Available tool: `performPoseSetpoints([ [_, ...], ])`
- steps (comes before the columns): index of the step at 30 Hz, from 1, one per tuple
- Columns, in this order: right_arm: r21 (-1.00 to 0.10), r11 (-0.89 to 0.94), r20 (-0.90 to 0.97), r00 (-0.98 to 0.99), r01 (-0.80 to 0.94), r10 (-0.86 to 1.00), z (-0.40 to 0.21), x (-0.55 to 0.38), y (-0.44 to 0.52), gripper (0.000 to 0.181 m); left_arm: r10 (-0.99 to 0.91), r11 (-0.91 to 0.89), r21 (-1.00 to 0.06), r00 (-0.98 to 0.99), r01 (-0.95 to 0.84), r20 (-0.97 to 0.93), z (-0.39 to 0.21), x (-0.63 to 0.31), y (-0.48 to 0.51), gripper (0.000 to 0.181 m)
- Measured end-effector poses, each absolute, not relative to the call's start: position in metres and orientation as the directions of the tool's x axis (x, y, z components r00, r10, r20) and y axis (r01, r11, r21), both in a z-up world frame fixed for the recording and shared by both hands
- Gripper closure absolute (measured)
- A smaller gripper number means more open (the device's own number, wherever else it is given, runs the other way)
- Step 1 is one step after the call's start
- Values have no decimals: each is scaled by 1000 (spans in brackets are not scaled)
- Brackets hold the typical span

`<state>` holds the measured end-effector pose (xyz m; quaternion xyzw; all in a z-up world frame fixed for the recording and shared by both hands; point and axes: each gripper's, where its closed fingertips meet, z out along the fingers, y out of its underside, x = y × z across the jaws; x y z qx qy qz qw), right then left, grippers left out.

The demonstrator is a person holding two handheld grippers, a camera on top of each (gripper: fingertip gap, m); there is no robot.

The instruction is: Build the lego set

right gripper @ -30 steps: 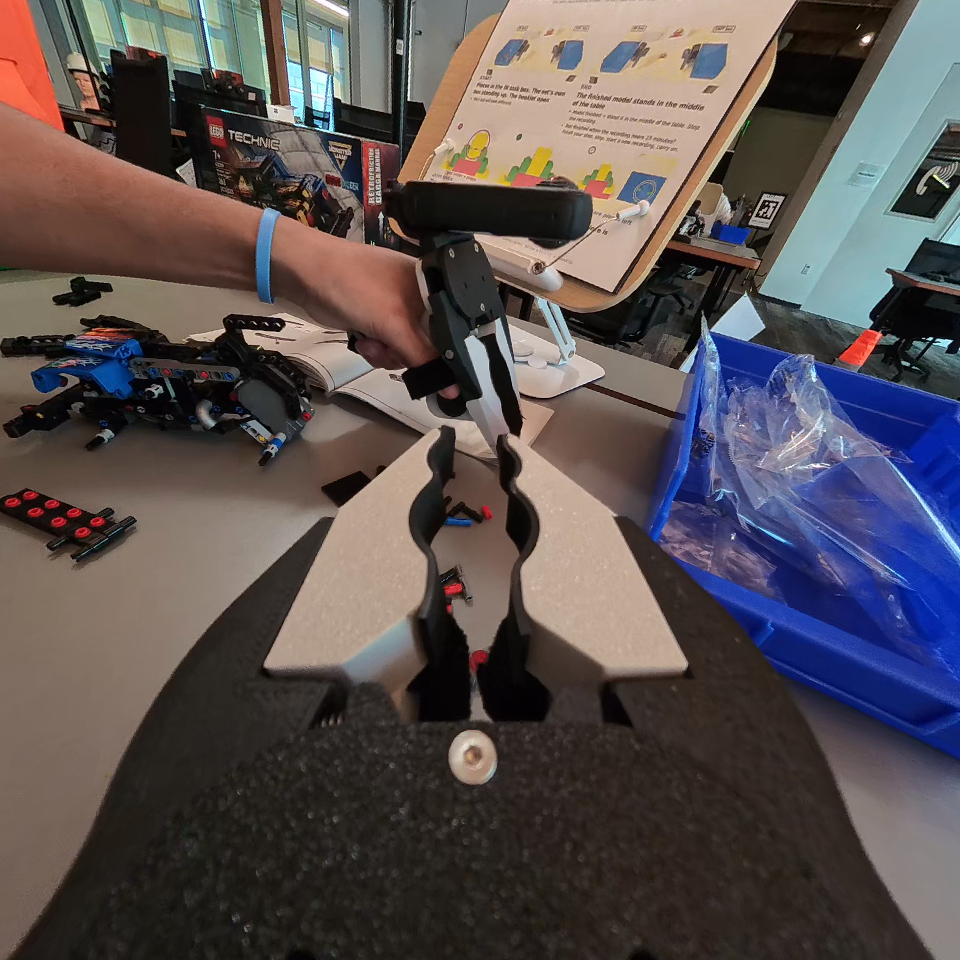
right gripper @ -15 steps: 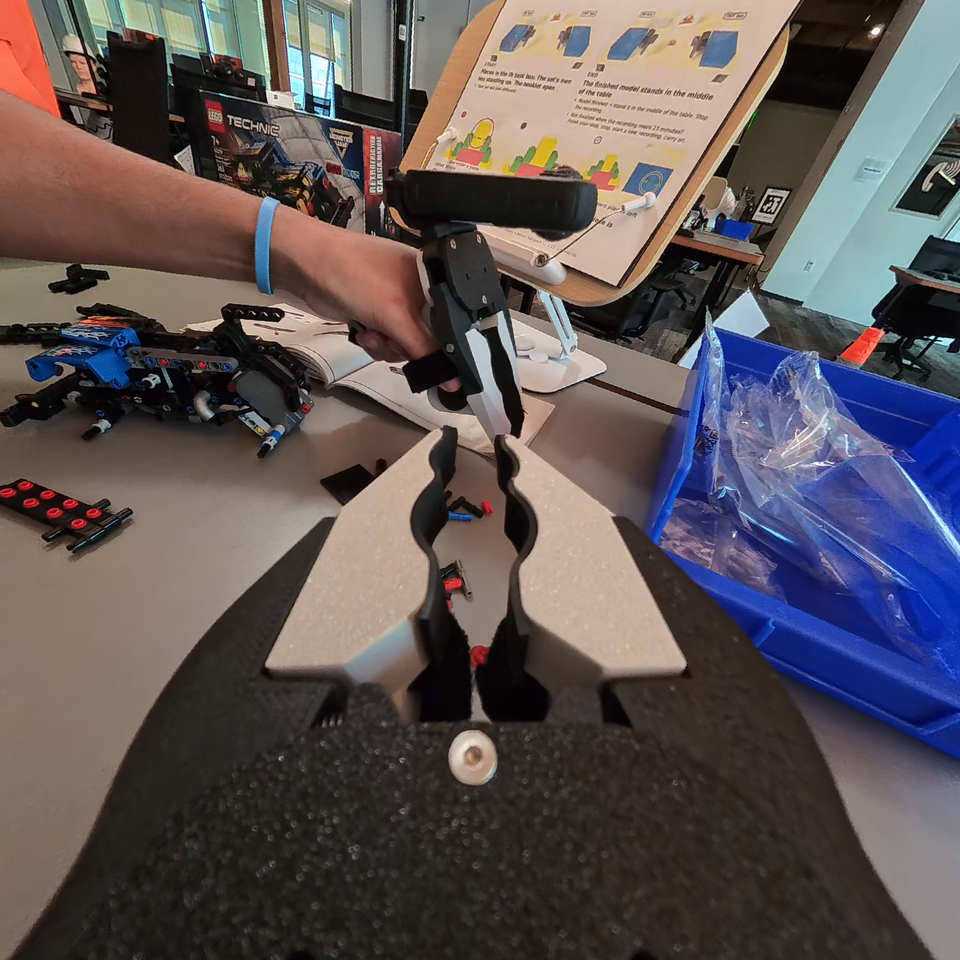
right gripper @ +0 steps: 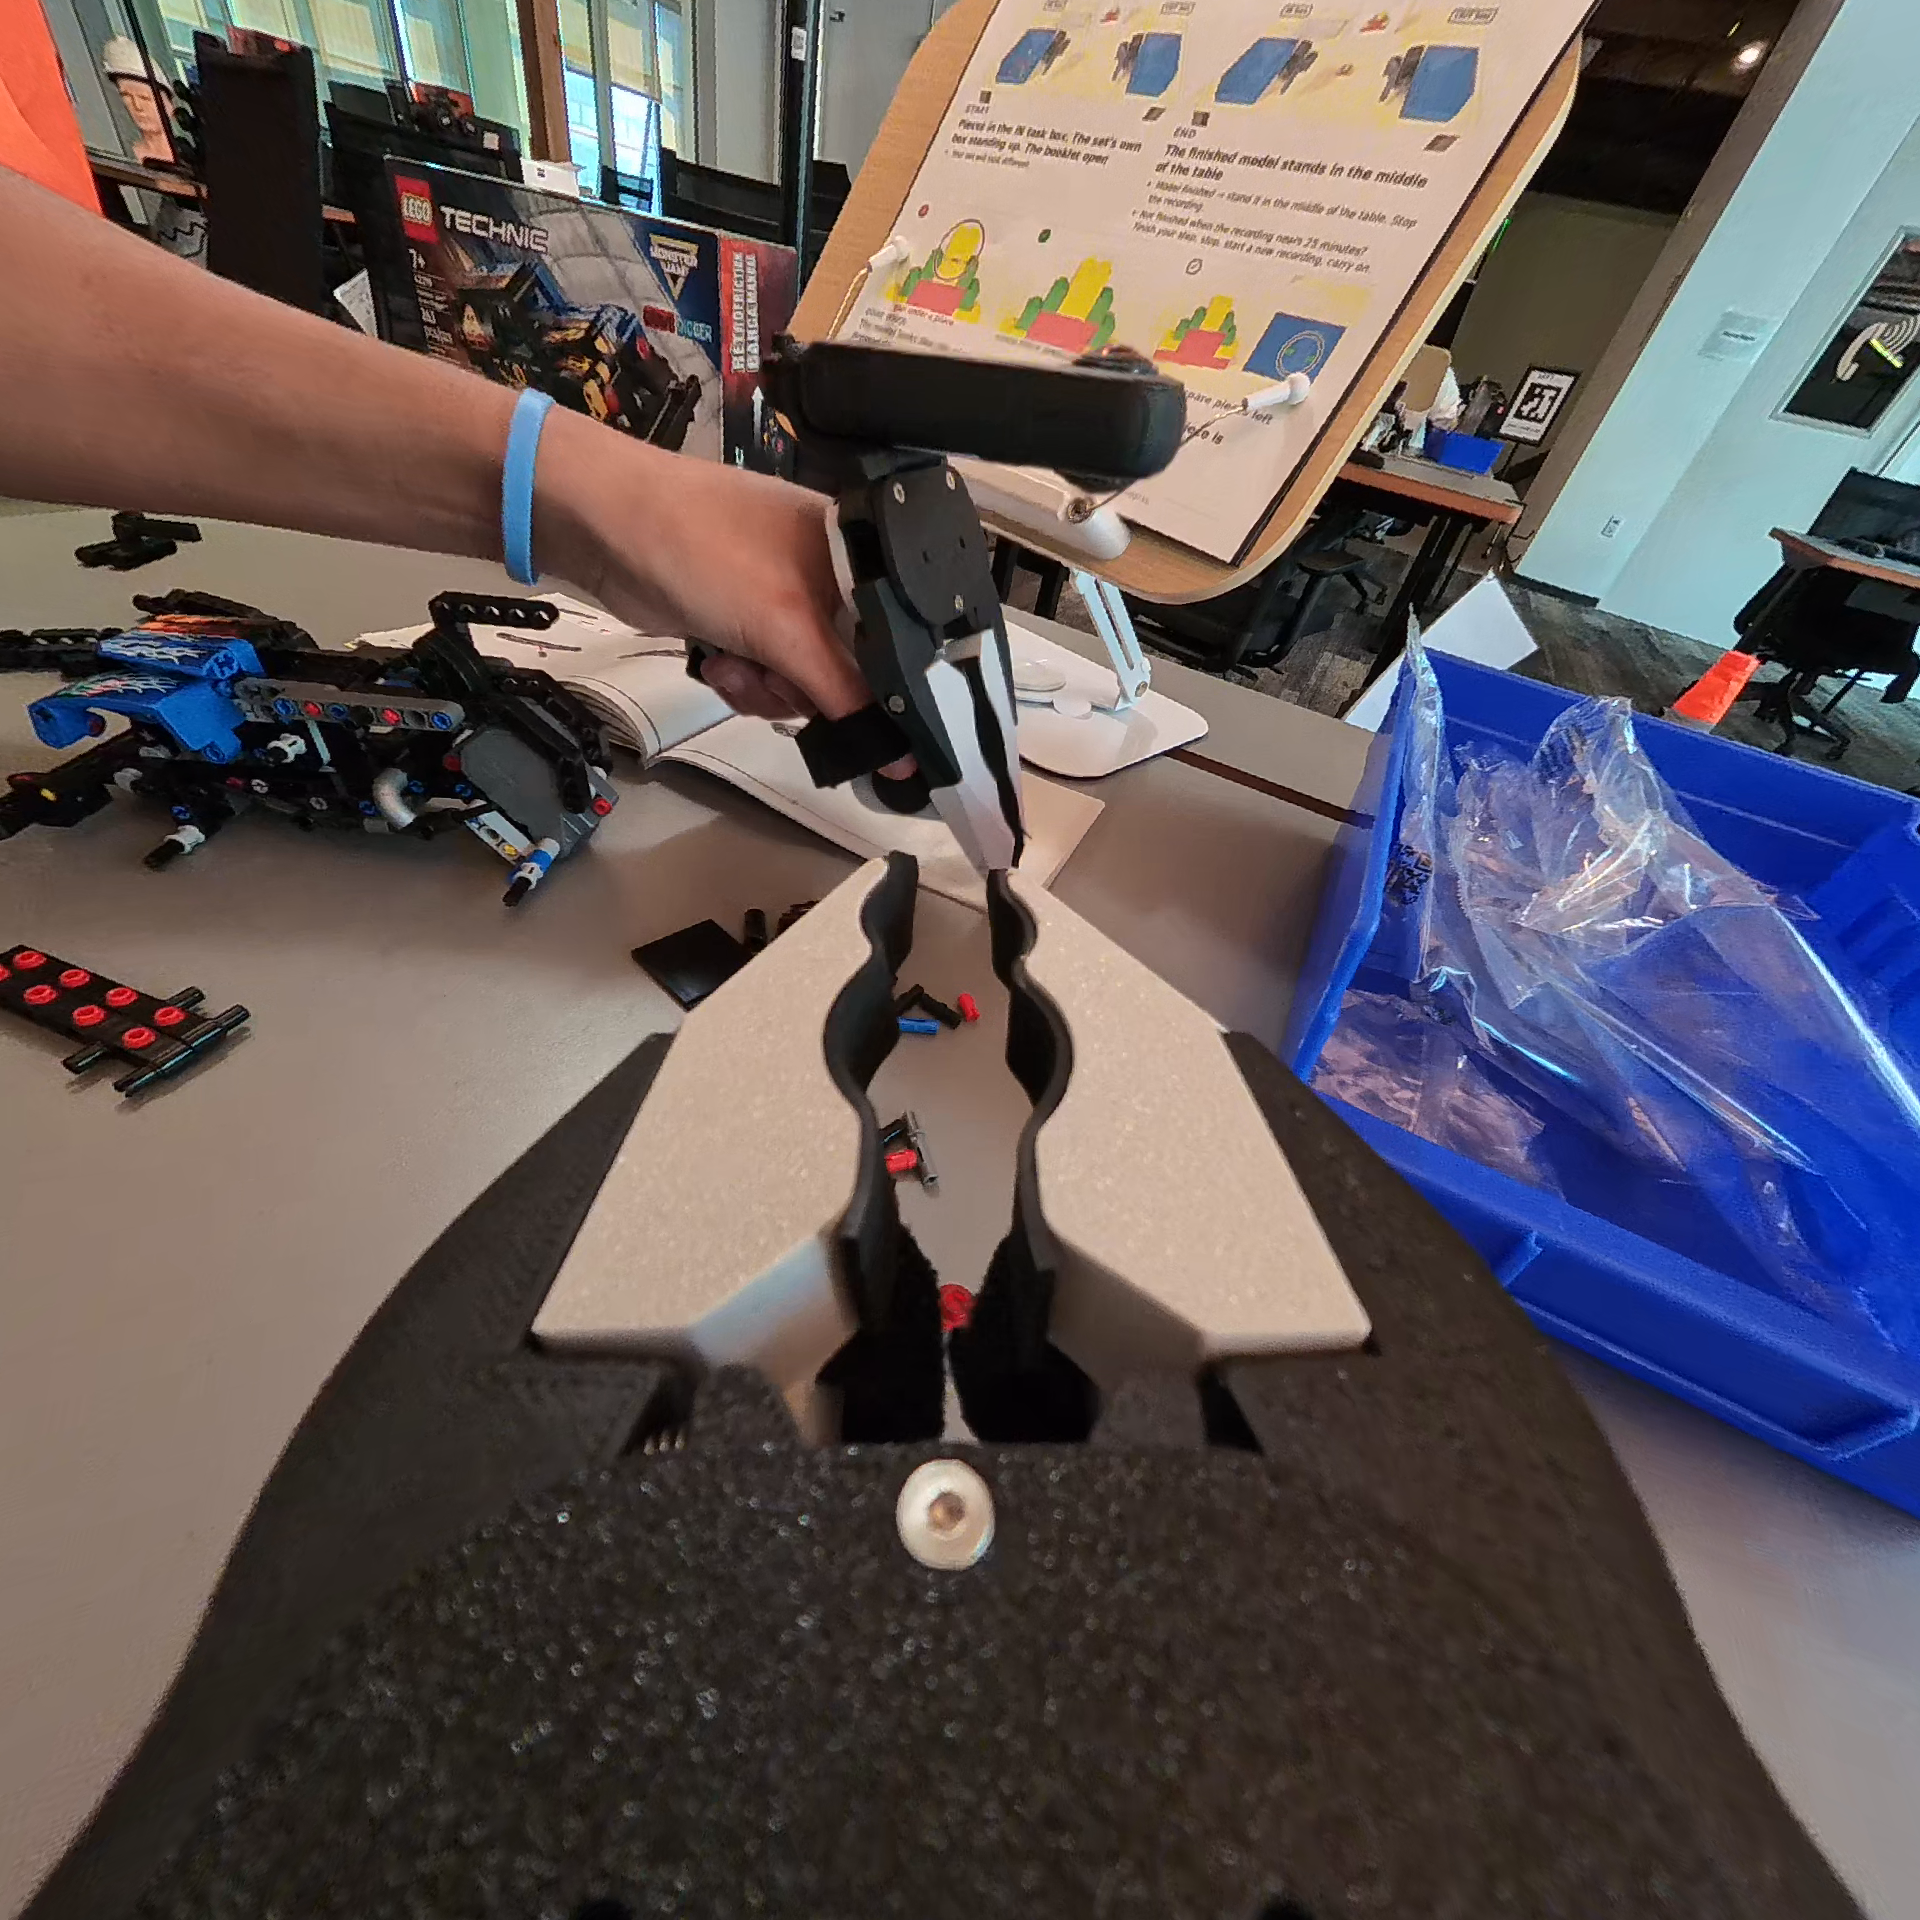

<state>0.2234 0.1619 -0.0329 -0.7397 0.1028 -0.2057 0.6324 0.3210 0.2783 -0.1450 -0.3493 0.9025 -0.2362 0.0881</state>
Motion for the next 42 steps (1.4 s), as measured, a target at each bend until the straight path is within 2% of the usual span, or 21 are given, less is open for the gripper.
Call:
performPoseSetpoints([
  [3,-977,-181,176,893,108,-415,-33,224,161,168,-674,639,-504,-739,-581,-2,-141,324,278,179],
  [6,-977,-182,176,893,108,-415,-34,224,161,168,-664,636,-527,-747,-564,-1,-134,323,274,169],
  [13,-975,-192,184,892,112,-414,-35,224,162,168,-647,662,-503,-762,-556,-9,-141,319,271,161],
  [18,-975,-194,183,892,111,-413,-36,224,162,168,-645,662,-505,-764,-554,-7,-142,319,270,170],
  [24,-973,-197,190,892,117,-411,-36,224,162,169,-640,663,-505,-769,-552,0,-140,318,271,170],
  [27,-972,-201,195,891,120,-410,-36,224,162,169,-635,668,-508,-773,-544,-7,-140,318,270,181],
  [37,-968,-223,198,890,113,-411,-41,226,164,169,-646,658,-546,-761,-519,-56,-133,326,278,181],
  [42,-954,-299,149,904,25,-400,-61,232,172,167,-669,627,-599,-738,-498,-88,-118,328,289,181],
])
